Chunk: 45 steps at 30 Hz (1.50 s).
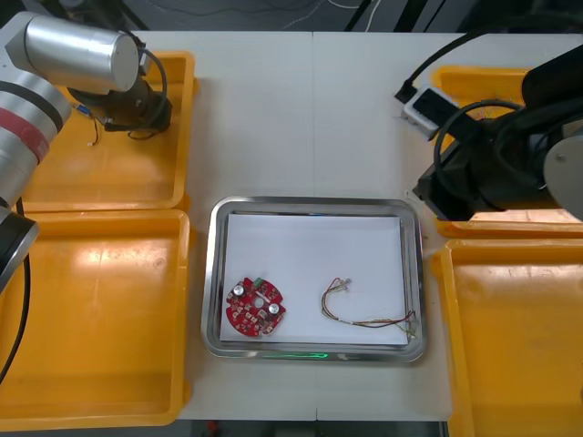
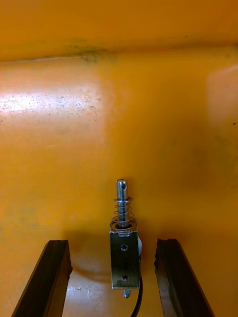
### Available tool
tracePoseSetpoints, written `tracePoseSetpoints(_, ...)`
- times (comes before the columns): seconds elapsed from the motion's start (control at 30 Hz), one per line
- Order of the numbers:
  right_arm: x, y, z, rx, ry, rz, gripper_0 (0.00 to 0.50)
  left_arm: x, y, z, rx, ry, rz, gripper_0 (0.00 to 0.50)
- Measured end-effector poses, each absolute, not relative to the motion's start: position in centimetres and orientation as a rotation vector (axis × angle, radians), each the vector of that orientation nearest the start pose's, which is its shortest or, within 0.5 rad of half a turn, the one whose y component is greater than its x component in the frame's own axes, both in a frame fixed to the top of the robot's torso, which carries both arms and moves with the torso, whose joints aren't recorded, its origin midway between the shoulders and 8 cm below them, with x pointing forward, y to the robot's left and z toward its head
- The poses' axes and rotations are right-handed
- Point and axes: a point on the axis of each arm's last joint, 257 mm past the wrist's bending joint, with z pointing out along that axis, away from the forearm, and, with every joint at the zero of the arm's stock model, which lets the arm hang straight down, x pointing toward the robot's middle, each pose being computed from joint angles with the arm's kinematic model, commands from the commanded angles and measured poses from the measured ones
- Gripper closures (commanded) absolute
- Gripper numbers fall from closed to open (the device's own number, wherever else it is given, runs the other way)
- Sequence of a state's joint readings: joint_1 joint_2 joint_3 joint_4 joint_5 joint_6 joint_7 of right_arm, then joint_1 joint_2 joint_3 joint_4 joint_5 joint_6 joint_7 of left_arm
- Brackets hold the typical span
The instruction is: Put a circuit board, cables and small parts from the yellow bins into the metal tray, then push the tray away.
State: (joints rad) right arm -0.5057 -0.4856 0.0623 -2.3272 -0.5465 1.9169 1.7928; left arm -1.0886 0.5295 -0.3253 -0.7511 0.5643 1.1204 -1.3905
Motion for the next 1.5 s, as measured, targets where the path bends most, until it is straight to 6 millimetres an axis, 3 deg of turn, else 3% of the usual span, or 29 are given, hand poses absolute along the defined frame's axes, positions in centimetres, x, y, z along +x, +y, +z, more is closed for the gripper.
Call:
tracePoseSetpoints(0.17,44.6,-21.3,-8.3,-0.917,2.187,-0.233,0.0,67.0,28.5,-18.2,0.014,2.476,0.082,0.0)
tracePoseSetpoints(0.37,45.6,-24.2,-6.0,-0.774,2.214,-0.153,0.0,67.2,28.2,-18.1,0.014,2.469,0.068,0.005)
tracePoseSetpoints(0.43,46.2,-25.7,-4.8,-0.709,2.214,-0.147,0.0,67.2,28.1,-18.1,0.014,2.469,0.064,0.127)
tracePoseSetpoints(0.47,46.5,-26.3,-4.3,-0.682,2.211,-0.144,0.0,67.2,28.1,-18.1,0.013,2.47,0.061,0.243)
tracePoseSetpoints(0.5,46.7,-26.8,-3.8,-0.658,2.21,-0.141,0.0,67.2,28.0,-18.1,0.013,2.47,0.058,0.409)
tracePoseSetpoints(0.53,47.0,-27.3,-3.5,-0.636,2.21,-0.138,0.0,67.2,28.0,-18.2,0.013,2.47,0.057,0.5)
tracePoseSetpoints(0.8,48.8,-32.4,-2.2,-0.421,2.26,-0.177,0.0,67.2,28.0,-18.2,0.012,2.47,0.055,0.5)
tracePoseSetpoints(1.1,49.9,-37.1,-4.4,-0.233,2.383,-0.216,0.0,67.2,28.0,-18.2,0.012,2.47,0.054,0.5)
tracePoseSetpoints(1.5,52.1,-37.8,-4.3,-0.151,2.453,-0.15,0.0,66.2,27.9,-18.2,0.011,2.513,0.043,0.5)
